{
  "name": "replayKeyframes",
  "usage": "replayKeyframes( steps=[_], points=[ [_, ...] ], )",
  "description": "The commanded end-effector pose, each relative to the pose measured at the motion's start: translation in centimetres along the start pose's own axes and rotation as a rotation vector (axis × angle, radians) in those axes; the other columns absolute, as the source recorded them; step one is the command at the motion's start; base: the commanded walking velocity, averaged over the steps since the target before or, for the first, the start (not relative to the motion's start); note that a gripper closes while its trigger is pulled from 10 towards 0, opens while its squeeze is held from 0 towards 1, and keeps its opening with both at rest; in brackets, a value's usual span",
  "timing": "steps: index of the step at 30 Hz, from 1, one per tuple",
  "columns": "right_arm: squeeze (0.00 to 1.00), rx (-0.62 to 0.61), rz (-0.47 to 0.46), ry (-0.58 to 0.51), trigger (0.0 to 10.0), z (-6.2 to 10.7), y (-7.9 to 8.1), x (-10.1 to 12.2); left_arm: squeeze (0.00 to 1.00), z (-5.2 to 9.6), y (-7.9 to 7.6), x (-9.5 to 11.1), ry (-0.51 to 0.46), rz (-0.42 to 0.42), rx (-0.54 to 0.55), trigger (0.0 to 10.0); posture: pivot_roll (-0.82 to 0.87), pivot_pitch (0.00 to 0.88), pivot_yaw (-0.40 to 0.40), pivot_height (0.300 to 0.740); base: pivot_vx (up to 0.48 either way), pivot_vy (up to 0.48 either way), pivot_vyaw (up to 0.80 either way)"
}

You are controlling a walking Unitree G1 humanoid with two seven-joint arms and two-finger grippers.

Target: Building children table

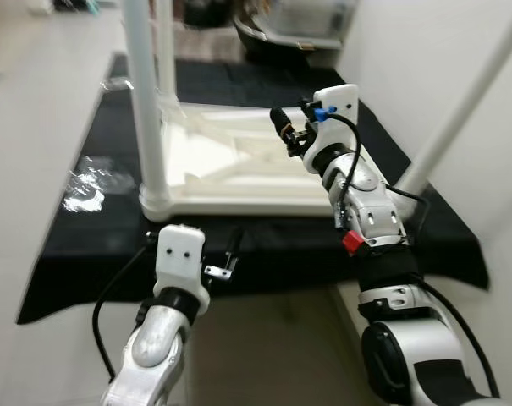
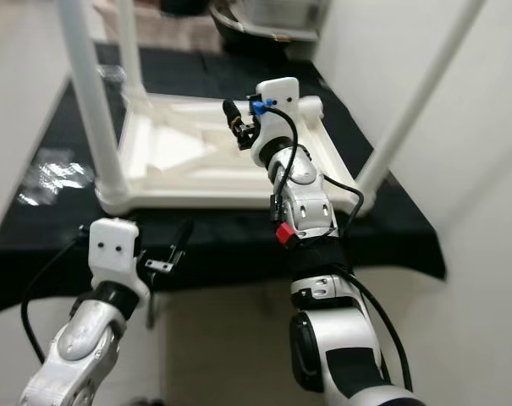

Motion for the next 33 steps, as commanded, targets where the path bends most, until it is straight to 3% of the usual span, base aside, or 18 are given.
replayKeyframes(
  steps=[1, 10, 15, 24, 30, 33],
  points=[
    [0.0, -0.034, 0.004, 0.048, 10.0, 0.2, -0.9, -0.9, 0.0, 0.0, -0.2, -0.9, 0.048, -0.001, 0.0, 10.0, 0.01, 0.139, -0.139, 0.74, 0.0, 0.0, 0.0],
    [0.0, -0.115, 0.047, 0.102, 10.0, -0.6, -3.2, -0.7, 0.0, -0.1, 0.2, -0.8, 0.051, -0.018, 0.025, 10.0, 0.01, 0.154, -0.149, 0.74, 0.0, 0.0, 0.0],
    [0.0, -0.12, 0.079, 0.12, 10.0, -0.8, -3.4, -0.8, 0.0, 0.1, -0.1, -1.1, 0.063, -0.004, -0.007, 10.0, 0.01, 0.161, -0.146, 0.74, 0.0, 0.0, 0.0],
    [0.0, -0.106, 0.096, 0.131, 10.0, -1.0, -3.6, -0.8, 0.0, 0.0, -0.1, -1.1, 0.064, -0.037, 0.006, 10.0, 0.01, 0.17, -0.141, 0.74, 0.0, -0.341, 0.0],
    [0.0, 0.137, 0.127, 0.202, 10.0, -1.0, -1.7, -2.0, 0.0, 0.5, 0.6, -1.9, 0.114, -0.004, 0.056, 10.0, 0.01, 0.173, -0.139, 0.74, 0.0, 0.0, 0.0],
    [0.0, 0.297, 0.191, 0.323, 10.0, -0.5, -1.0, -3.7, 0.0, 1.0, 0.2, -2.2, 0.131, 0.008, 0.023, 10.0, 0.01, 0.189, -0.137, 0.74, 0.0, 0.0, 0.0]
  ],
)
Point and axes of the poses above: a point about 5 cm out from each wrist's last joint towards the gripper, its own z axis pointing back from the gripper into the wrist, its own x axis along the axis of the wrist's last joint, y = z × x, the point moved 2 cm from there along -z, pointing out of the wrist towards the gripper, and after that the axes turned 6 degrees about -z, right-handed, at the moved point
